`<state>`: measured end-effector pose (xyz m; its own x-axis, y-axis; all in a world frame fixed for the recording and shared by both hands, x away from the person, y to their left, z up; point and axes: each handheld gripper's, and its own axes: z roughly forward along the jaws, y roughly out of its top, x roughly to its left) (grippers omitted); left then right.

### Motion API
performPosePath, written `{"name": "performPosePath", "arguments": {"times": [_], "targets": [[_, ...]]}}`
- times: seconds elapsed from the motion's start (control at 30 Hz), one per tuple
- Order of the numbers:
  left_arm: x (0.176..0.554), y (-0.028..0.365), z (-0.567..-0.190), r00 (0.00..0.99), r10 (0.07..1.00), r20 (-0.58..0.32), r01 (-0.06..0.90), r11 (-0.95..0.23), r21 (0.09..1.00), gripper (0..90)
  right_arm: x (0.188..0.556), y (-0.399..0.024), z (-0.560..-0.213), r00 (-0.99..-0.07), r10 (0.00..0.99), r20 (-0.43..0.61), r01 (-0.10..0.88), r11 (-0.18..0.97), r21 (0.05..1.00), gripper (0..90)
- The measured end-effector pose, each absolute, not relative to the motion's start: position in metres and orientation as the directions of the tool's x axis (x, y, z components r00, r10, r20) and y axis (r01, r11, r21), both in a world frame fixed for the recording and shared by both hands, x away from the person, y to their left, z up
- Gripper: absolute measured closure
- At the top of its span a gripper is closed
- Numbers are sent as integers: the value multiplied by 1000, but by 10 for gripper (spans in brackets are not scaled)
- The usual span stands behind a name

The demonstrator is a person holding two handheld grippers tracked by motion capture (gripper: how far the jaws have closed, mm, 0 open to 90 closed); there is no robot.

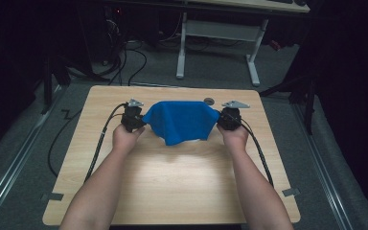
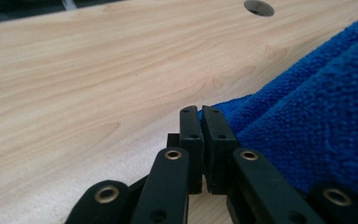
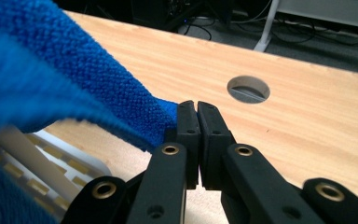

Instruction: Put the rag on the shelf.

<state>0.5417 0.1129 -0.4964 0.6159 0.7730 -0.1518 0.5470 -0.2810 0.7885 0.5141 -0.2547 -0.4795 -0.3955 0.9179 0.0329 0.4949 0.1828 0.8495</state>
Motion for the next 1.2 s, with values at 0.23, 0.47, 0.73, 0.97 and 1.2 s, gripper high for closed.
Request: {"name": "performPosePath", "arguments": {"times": [0.23, 0.47, 0.73, 0.97, 1.2], "targets": [[540, 110, -502, 625, 764, -160, 564, -300, 769, 874, 513, -248, -490, -400, 915, 51, 529, 185, 828, 889], [539, 108, -504, 623, 764, -165, 576, -306, 758, 786, 510, -248, -499, -399, 914, 69, 538, 173, 825, 873], [531, 129, -498, 535, 824, -186, 579, -198, 791, 583, 507, -259, -491, -360, 929, 89, 541, 129, 831, 688], [526, 141, -488, 513, 844, -155, 560, -192, 806, 539, 501, -264, -474, -351, 934, 67, 501, 127, 856, 633], [520, 146, -477, 507, 855, -105, 527, -211, 823, 521, 496, -272, -461, -337, 940, 51, 480, 126, 868, 603]]}}
